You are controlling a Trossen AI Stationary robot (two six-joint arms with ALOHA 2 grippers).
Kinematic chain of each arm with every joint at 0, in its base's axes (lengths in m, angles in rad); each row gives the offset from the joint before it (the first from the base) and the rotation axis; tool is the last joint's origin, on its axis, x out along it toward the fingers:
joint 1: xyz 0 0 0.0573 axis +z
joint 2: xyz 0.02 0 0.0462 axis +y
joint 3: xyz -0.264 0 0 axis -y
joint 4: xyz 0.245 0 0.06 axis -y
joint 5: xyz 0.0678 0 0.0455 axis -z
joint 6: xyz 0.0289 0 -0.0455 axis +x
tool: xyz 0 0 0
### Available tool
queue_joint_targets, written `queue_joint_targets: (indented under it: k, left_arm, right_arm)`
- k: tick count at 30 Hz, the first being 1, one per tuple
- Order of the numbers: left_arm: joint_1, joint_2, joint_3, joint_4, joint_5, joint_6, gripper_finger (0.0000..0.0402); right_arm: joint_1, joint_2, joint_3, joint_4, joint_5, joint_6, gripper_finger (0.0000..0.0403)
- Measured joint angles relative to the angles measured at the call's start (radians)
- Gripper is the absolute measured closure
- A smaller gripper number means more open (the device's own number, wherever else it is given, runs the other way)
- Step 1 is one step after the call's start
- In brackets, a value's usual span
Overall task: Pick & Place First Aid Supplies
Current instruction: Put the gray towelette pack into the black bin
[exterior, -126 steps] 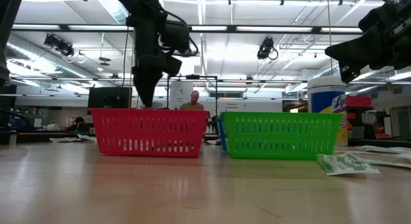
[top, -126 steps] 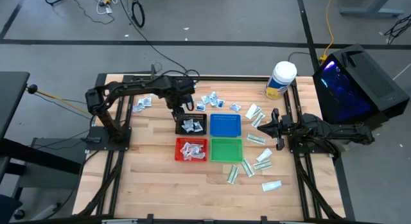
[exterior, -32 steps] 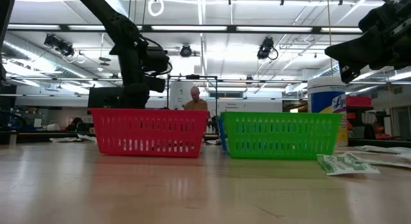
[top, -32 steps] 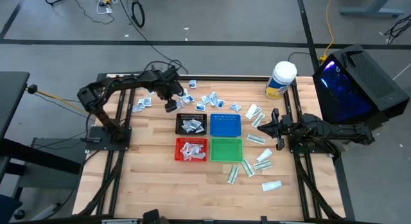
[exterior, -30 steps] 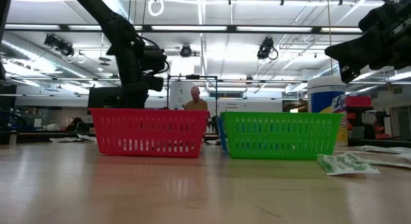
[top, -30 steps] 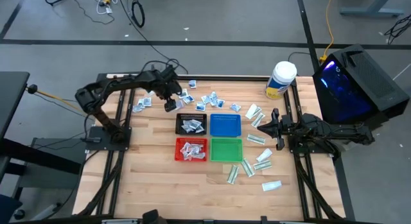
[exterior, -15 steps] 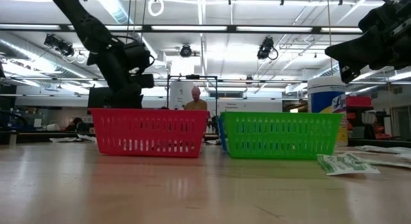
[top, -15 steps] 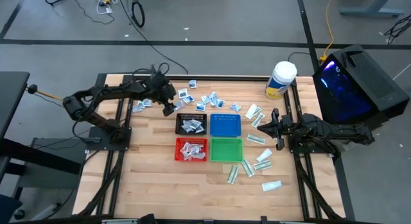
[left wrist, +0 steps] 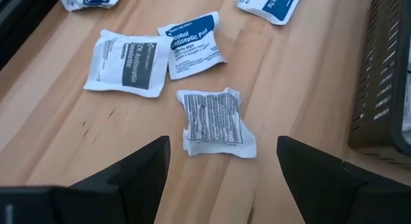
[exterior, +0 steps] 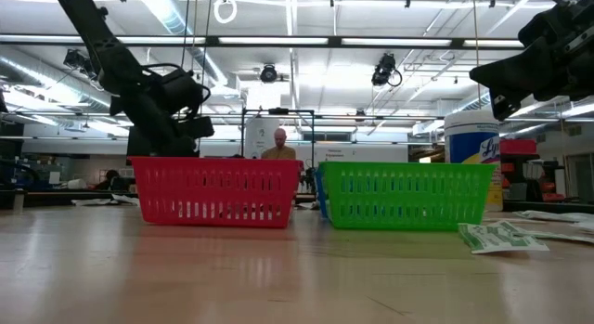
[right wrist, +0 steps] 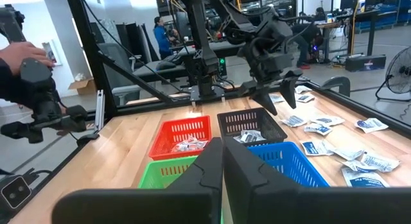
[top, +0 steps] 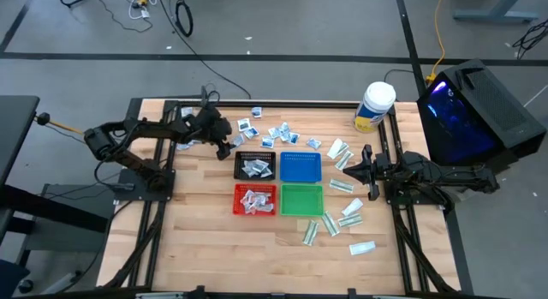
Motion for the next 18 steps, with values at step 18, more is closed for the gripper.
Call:
queue_joint_targets:
  k: [18]
  left_arm:
    - [0.0,0.0,-0.017,0.04,-0.016,-0.007,0.0011]
  right_arm:
    - [0.0,0.0,0.0,0.0,0.0,0.0,0.0385]
